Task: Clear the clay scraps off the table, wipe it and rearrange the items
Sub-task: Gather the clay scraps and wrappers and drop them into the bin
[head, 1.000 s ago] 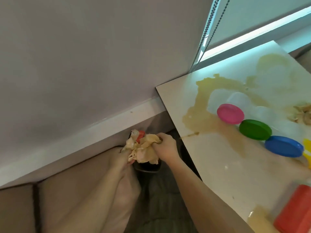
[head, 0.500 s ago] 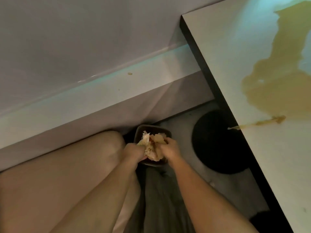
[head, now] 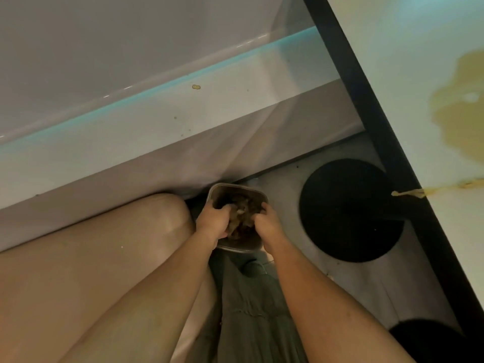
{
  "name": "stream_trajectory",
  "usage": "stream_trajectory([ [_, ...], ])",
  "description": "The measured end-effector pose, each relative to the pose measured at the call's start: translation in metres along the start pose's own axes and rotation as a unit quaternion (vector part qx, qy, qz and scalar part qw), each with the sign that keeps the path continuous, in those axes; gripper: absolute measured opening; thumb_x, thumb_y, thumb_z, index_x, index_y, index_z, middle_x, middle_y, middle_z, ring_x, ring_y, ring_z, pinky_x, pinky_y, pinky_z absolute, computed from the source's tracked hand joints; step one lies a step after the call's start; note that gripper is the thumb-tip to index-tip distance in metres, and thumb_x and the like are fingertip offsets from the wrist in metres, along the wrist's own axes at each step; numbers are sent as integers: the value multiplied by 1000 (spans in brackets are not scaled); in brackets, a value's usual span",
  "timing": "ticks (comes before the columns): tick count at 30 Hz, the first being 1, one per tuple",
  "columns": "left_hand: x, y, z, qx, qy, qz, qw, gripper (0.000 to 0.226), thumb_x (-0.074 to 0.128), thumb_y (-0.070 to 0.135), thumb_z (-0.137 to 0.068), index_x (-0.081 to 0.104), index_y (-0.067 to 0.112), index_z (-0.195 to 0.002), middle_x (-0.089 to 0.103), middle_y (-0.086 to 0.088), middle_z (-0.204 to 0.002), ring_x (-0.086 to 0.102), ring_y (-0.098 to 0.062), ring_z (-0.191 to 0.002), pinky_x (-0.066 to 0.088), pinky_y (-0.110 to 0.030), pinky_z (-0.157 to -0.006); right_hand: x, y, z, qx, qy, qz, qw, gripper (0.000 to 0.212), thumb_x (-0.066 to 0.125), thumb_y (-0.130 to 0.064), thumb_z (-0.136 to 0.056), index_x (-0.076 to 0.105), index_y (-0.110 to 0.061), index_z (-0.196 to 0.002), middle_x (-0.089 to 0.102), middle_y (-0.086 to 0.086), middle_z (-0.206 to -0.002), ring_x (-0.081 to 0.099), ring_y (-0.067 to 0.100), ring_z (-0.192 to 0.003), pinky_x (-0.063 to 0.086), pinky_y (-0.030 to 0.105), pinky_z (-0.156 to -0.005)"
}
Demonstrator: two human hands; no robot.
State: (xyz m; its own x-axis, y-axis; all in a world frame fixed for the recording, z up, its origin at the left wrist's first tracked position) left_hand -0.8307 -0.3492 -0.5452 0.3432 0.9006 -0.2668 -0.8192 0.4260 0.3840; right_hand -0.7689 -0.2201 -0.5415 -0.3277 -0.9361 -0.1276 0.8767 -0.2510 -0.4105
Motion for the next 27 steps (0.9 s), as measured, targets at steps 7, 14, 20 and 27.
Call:
stream_trajectory([
  [7, -16, 7, 32, 51, 29, -63, 996, 54, 58, 42, -94, 50, 33, -147, 59, 1, -137, 59, -25, -119, 54, -47, -102, -5, -11, 39, -25, 6, 29, 999, 59, 53, -15, -96, 40, -27, -153, 49, 2, -150, 50, 24, -134, 42, 48, -114],
  [14, -10, 51, 144, 204, 92, -52, 973, 23, 54, 54, -81, 61, 51, -102, 67, 5, -116, 67, -18, -105, 57, -46, -97, -35, -43, 138, -77, 12, 46, 996, 42, 50, -16, -102, 51, -24, -143, 54, 0, -143, 55, 20, -127, 48, 42, -109],
  [20, 23, 103, 286, 390, 43, -26, 920, 19, 66, 32, -95, 67, 36, -114, 69, 11, -109, 67, -1, -96, 60, -28, -85, -75, -63, 238, -130, -18, 38, 991, 26, 58, -27, -100, 65, -19, -124, 70, 1, -115, 68, 15, -101, 58, 35, -89],
  [27, 54, 144, 371, 521, 34, -204, 828, 32, 68, 32, -97, 67, 24, -127, 53, 7, -114, 57, -4, -96, 48, -16, -88, -127, -68, 331, -203, -5, 97, 974, 23, 54, -16, -101, 68, -6, -117, 71, 4, -101, 68, 24, -99, 56, 42, -91],
])
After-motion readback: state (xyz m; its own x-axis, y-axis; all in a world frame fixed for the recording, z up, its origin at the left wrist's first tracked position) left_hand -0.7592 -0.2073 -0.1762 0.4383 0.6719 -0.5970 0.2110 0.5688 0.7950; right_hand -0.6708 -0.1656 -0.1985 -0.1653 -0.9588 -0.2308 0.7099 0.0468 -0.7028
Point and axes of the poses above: each hand's wrist, its own z-axis away from the middle knuckle, its own x-axis out of the palm, y = z × x, the point moved 1 cm from there along -z, towards the middle knuckle
